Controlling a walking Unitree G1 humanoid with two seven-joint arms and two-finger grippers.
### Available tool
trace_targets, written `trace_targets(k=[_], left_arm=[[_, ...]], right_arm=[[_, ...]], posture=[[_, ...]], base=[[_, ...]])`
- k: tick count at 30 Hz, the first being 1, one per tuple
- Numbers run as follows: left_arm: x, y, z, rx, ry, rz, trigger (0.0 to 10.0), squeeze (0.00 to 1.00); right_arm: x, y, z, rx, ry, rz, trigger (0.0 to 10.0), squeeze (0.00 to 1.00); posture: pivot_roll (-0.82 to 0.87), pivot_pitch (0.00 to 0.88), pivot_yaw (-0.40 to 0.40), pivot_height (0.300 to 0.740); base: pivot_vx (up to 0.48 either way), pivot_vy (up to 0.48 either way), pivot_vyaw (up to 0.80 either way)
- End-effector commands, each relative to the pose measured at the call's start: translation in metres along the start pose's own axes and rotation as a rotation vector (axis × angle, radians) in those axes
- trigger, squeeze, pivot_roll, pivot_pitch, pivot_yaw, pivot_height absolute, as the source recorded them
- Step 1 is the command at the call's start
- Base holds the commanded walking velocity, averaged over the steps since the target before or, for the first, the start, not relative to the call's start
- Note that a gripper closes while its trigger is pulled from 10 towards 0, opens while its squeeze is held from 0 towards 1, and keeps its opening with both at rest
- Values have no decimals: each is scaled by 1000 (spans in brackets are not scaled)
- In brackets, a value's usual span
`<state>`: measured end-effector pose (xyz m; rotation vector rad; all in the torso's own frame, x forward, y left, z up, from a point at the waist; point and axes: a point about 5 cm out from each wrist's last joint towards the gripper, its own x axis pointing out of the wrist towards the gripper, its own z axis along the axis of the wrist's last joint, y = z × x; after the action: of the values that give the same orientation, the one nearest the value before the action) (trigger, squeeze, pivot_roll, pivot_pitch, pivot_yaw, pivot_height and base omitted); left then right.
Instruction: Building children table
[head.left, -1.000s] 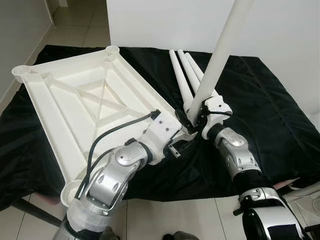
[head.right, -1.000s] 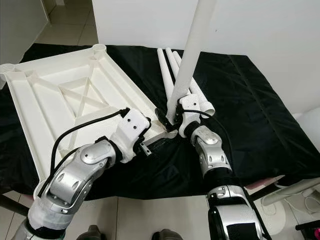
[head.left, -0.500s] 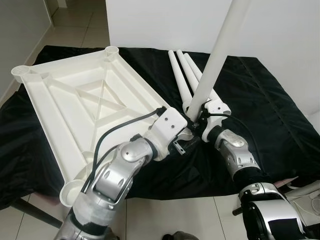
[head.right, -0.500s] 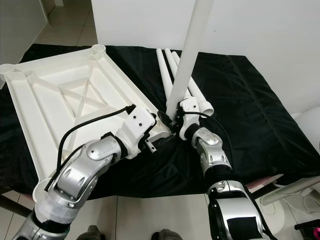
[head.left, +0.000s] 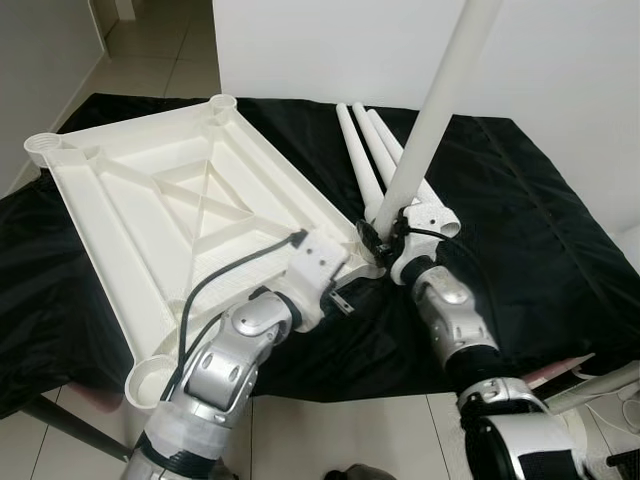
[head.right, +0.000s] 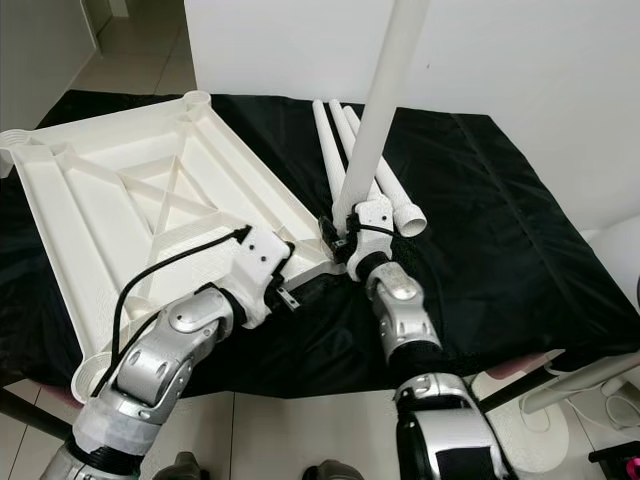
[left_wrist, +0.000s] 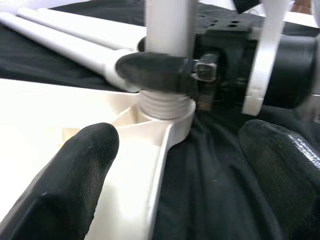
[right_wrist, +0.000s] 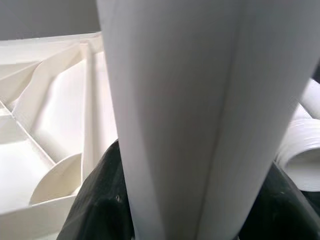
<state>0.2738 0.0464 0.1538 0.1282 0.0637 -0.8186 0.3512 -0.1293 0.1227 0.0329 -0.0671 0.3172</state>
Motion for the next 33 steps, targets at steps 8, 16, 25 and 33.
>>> trace_targets(k=[8,16,25,33], left_arm=[[1,13,0,38,3,89,10000,0],[5,22,4,28,-21,132,10000,0],[6,24,8,25,-36,143,10000,0],[8,27,11,23,-51,152,10000,0]], right_arm=[[-14,-4,-18,18,62,-239,10000,0],[-19,9,-16,44,39,-381,10000,0],[-23,4,-12,44,0,-377,10000,1000],[-29,5,-2,44,-93,-318,10000,1000]], posture=[[26,0,-58,740],[23,0,-45,740],[14,0,-41,740],[10,0,-42,740]], base=[[0,0,0],[0,0,0],[0,0,0],[0,0,0]])
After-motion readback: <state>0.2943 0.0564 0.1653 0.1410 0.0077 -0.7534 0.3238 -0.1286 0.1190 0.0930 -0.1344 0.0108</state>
